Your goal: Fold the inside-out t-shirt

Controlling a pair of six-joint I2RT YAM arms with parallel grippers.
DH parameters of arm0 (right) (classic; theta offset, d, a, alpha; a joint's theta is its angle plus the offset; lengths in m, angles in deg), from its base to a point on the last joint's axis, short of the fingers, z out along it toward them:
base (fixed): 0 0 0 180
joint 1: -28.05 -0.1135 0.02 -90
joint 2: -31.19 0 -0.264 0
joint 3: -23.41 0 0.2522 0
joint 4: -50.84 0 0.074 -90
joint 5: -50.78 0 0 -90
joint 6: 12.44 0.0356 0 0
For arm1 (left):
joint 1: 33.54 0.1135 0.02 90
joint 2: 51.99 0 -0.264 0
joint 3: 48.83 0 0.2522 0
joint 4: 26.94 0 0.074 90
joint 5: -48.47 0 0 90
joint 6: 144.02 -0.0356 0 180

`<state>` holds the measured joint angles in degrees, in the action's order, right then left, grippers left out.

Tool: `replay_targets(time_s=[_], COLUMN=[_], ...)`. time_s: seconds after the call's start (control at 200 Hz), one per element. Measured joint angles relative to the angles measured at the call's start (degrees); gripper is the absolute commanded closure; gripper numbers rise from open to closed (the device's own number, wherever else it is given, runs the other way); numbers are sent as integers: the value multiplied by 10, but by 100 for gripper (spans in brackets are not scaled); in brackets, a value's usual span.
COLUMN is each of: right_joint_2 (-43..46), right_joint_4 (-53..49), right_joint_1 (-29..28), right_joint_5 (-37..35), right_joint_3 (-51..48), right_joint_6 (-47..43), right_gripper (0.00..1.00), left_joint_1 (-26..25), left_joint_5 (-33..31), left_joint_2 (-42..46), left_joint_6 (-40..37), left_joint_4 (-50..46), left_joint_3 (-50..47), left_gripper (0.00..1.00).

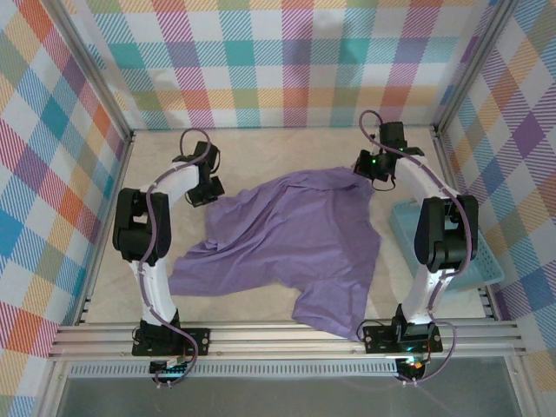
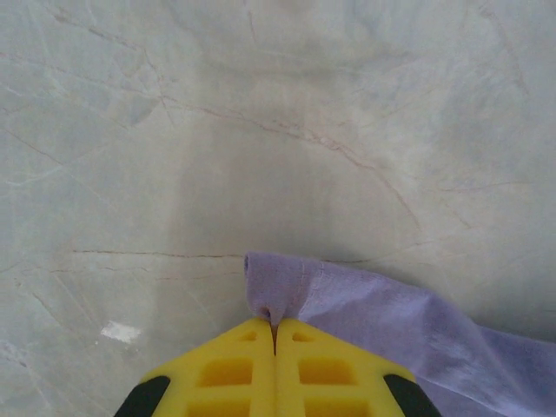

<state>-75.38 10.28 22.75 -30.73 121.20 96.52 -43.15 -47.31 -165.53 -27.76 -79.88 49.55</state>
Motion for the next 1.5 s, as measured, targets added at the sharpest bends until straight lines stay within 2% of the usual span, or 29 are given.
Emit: replay_targets(time_s=[0.115,0.305,0.43,0.64,0.79,0.92,1.06,1.335,1.5], right_joint_2=[0,0,3,48,99,105,77,-40,-116], right_joint_4=[-15,-33,-46,-61,-58,-49,-40,-35,-46], right_joint_1=[0,6,11,17,21,21,21,18,10], right_joint_5=[-11,-25,-24,-26,-21,-8,10,24,26], right_joint_3=[19,59,86,152,208,250,260,260,313], right_joint_6=[-2,-2,-5,-19,-29,-35,-34,-34,-35], right_gripper=[100,100,100,100,100,100,100,100,100], left_joint_1=[19,102,139,162,172,177,178,180,180], left_joint_5=[20,65,89,138,146,148,152,156,162], left_joint_2=[31,86,99,122,154,162,130,7,-86], left_joint_6=[0,7,13,24,27,27,27,23,13], left_joint_4=[-11,-19,-38,-78,-95,-102,-102,-92,-93], left_joint_3=[11,33,57,139,184,208,216,218,291], left_gripper=[100,100,100,100,100,100,100,100,100])
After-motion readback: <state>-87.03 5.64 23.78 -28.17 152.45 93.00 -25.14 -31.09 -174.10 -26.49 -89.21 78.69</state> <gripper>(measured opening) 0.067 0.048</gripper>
